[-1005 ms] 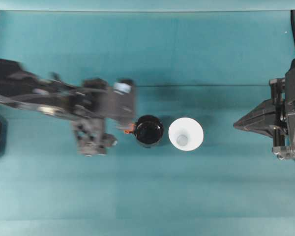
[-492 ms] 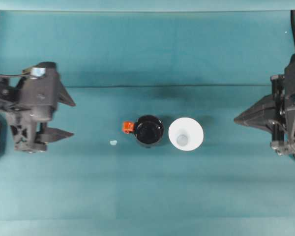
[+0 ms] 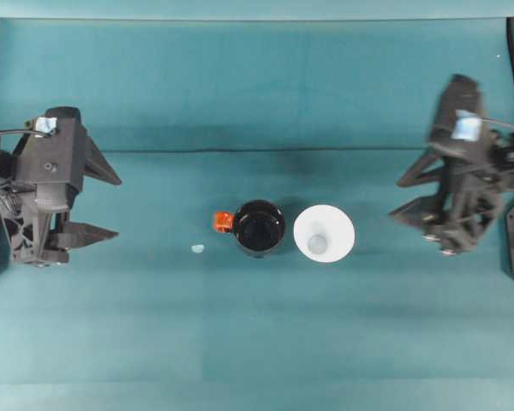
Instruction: Put the paper cup into the moved red handle cup holder.
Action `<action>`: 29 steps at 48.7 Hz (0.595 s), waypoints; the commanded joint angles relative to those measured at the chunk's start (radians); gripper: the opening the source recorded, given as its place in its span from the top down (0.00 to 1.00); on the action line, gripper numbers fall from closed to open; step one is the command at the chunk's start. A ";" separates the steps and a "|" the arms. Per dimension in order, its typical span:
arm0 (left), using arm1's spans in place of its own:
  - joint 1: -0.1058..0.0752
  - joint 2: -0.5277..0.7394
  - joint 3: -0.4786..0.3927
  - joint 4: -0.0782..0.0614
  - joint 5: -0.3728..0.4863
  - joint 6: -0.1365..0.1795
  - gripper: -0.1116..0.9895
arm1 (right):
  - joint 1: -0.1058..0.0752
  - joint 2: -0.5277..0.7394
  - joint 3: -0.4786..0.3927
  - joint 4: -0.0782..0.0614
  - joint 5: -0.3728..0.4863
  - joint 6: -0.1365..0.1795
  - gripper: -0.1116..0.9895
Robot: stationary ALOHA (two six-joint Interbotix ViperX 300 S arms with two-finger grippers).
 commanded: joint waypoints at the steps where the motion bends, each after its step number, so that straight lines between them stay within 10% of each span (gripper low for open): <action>1: 0.000 -0.008 -0.011 0.002 -0.006 -0.002 0.05 | 0.005 0.057 -0.063 0.002 0.008 0.011 0.29; 8: -0.002 -0.008 -0.011 0.002 -0.006 -0.002 0.05 | 0.009 0.144 -0.129 0.003 0.018 0.014 0.03; 29: -0.002 -0.006 0.000 0.002 -0.006 -0.003 0.05 | -0.006 0.466 -0.227 0.002 0.057 0.015 0.03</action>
